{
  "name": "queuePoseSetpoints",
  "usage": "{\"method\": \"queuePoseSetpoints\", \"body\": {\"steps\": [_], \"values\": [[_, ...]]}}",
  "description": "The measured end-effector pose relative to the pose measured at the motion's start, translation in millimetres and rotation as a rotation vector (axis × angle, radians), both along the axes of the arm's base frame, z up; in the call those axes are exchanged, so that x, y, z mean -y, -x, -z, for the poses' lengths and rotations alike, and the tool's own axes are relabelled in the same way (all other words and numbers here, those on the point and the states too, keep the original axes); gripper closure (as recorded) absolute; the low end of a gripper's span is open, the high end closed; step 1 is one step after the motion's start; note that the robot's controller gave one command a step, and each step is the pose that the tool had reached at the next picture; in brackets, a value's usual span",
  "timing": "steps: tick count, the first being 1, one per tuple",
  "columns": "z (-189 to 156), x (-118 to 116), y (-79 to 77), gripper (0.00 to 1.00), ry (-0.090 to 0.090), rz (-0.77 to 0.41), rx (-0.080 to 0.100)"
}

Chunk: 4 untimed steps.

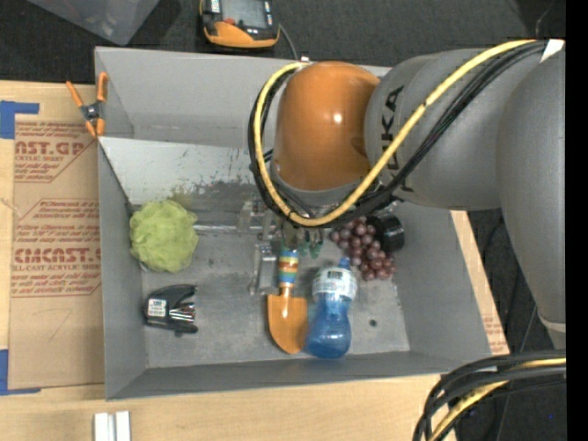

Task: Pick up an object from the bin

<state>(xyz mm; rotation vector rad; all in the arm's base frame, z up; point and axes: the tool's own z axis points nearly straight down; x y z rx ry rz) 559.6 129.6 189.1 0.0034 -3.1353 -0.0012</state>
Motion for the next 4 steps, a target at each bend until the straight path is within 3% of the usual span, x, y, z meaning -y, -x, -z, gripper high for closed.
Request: {"method": "queuePoseSetpoints", "body": {"steps": [1,2,3,4], "values": [[-5,1,-1.8,0.0,-0.001,0.002,0.008],[84,-73,-9.7,0.0,-0.001,-0.224,0.009],[55,-116,7.9,0.0,-0.003,-0.144,0.016],[89,-118,25.2,0.0,0.001,-0.244,0.004]]}}
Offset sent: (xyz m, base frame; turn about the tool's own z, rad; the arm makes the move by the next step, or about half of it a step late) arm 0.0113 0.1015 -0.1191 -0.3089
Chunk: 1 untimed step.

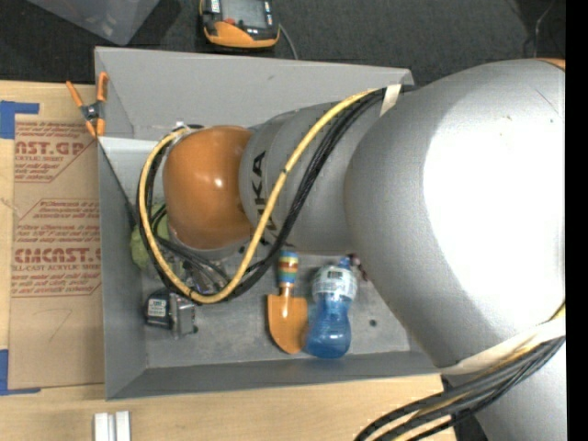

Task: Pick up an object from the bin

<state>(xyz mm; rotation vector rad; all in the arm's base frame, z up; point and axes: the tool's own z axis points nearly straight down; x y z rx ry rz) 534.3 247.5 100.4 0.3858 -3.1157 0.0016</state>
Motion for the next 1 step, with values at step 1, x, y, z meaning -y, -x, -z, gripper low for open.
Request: {"method": "queuePoseSetpoints", "body": {"steps": [1], "values": [[26.9,-3.3,-50.5,0.0,-0.009,0.022,0.005]]}}
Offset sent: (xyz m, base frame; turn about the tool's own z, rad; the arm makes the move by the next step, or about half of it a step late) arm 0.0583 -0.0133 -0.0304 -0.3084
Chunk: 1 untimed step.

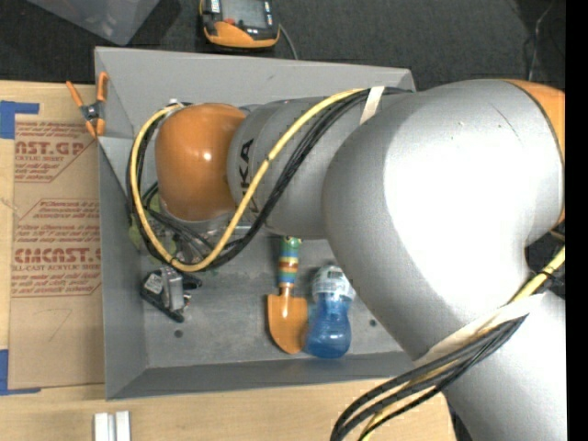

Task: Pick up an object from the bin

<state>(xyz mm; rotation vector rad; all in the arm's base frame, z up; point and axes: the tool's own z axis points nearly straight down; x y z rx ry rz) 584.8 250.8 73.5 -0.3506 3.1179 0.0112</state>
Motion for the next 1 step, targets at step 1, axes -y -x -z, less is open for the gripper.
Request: {"method": "queuePoseSetpoints", "body": {"steps": [1], "values": [[-2.9,11.1,-10.3,1.0,-0.002,-0.331,0.011]]}}
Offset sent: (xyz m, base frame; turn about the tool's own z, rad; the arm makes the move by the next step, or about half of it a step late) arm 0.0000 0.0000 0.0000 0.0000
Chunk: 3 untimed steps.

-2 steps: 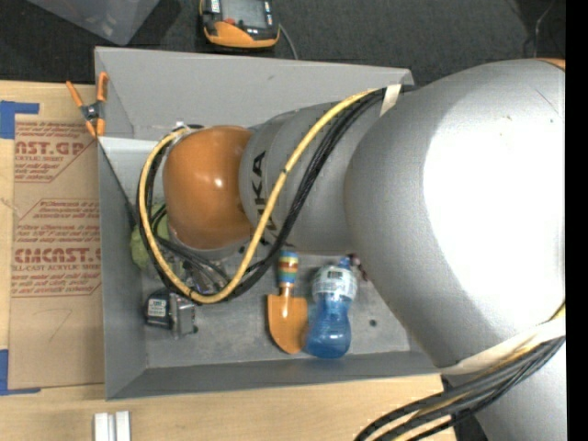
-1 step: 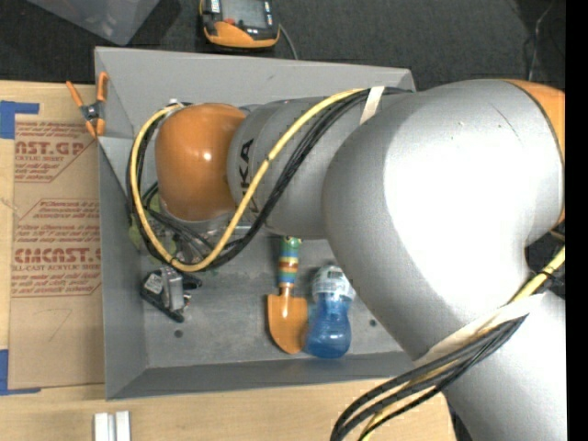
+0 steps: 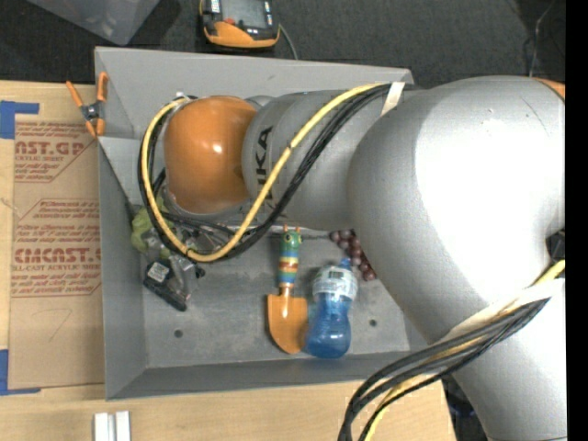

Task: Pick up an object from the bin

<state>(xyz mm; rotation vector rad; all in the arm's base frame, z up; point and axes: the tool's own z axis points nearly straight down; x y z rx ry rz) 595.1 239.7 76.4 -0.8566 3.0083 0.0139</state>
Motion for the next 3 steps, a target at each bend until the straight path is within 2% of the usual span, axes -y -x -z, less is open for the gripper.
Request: {"method": "queuePoseSetpoints", "body": {"steps": [1,2,3], "values": [[0,0,0.0,1.0,-0.001,0.0,0.0],[-23,2,4.2,1.0,0.006,-0.002,-0.012],[-67,2,2.7,1.0,0.006,-0.001,-0.007]]}}
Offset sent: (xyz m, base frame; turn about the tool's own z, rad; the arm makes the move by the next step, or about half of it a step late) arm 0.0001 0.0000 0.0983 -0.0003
